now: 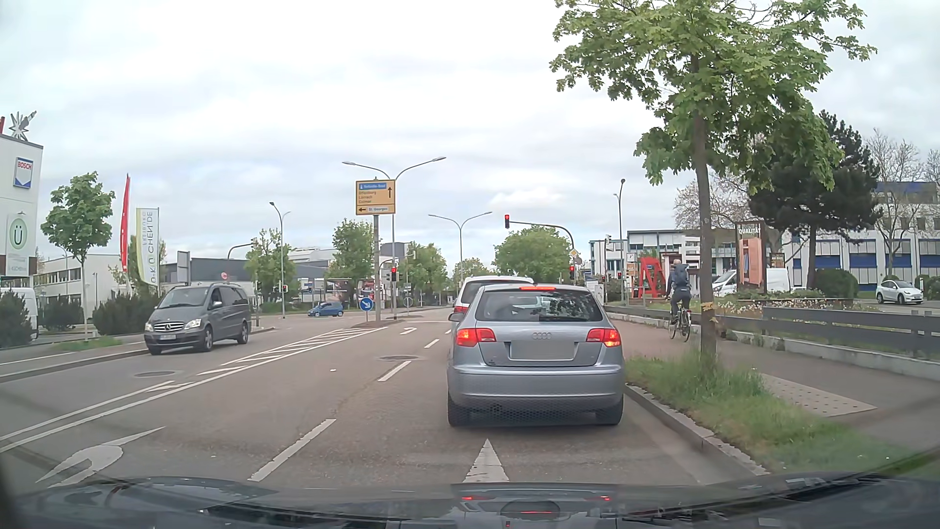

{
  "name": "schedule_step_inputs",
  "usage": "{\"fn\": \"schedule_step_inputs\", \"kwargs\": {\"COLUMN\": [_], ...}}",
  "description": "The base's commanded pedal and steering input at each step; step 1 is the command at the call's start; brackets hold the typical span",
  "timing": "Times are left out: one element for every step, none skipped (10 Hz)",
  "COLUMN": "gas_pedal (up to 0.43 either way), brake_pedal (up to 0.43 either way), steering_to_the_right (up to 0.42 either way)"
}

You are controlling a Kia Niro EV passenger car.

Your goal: Follow the waypoints while adhering to traffic rules and regulations

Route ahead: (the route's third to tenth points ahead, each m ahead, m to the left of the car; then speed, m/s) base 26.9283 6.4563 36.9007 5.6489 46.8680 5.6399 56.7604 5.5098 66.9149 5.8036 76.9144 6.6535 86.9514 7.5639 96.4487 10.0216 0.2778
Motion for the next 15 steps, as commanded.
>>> {"fn": "schedule_step_inputs", "kwargs": {"gas_pedal": [0.000,0.000,0.000,0.000,0.000,0.000,0.000,0.000,0.000,0.000,0.000,0.000,0.000,0.000,0.000], "brake_pedal": [0.067,0.073,0.067,0.073,0.073,0.067,0.073,0.067,0.073,0.067,0.067,0.073,0.067,0.073,0.073], "steering_to_the_right": [0.001,0.001,0.001,0.001,0.001,0.001,0.001,0.001,0.001,0.001,0.001,0.001,0.001,0.001,0.001]}}
